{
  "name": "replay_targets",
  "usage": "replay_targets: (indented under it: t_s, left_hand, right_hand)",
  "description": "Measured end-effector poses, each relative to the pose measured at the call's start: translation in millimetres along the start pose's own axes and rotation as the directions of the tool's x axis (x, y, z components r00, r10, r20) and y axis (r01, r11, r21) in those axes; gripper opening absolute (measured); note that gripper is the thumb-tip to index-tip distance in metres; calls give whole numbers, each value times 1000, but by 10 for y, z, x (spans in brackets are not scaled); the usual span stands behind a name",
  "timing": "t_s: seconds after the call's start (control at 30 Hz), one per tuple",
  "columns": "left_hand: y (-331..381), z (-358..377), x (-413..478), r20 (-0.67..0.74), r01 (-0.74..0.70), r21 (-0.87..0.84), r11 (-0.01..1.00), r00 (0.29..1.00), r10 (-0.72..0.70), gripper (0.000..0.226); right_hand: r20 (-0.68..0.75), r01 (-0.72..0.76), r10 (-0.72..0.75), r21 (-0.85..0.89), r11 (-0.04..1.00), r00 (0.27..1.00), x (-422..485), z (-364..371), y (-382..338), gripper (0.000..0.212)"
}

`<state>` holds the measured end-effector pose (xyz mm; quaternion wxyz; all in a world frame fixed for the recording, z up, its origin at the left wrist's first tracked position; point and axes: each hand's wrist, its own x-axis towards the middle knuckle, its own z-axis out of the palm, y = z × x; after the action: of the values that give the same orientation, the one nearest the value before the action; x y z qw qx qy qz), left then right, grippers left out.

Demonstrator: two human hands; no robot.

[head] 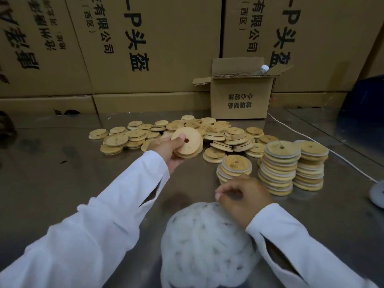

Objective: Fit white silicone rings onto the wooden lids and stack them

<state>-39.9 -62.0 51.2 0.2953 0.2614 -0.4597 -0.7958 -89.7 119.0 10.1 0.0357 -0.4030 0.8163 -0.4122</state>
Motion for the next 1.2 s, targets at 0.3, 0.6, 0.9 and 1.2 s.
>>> replay_targets:
  t_s: [0.3, 0.6, 0.9, 1.2]
  left_hand:
    - [-172, -237, -915, 128, 103, -102, 989, 988, -89, 19]
    - [-188, -360, -812, -6, 90, -56, 994, 996, -91, 12]
    - [-290, -302, -860, 153, 93, 14, 996, 984, -94, 15]
    - [-337, -280, -895, 278, 123, 32, 992, 952, -127, 45]
  right_hand:
    - [115, 69, -43, -227, 972, 992, -27, -2, 27, 19]
    - [70, 32, -24, -113, 993, 997, -47, -32, -7, 22]
    - [-28, -3, 38, 764, 645, 999, -28, -279, -160, 13]
    - [57, -45, 4, 746, 665, 998, -77, -229, -201, 15]
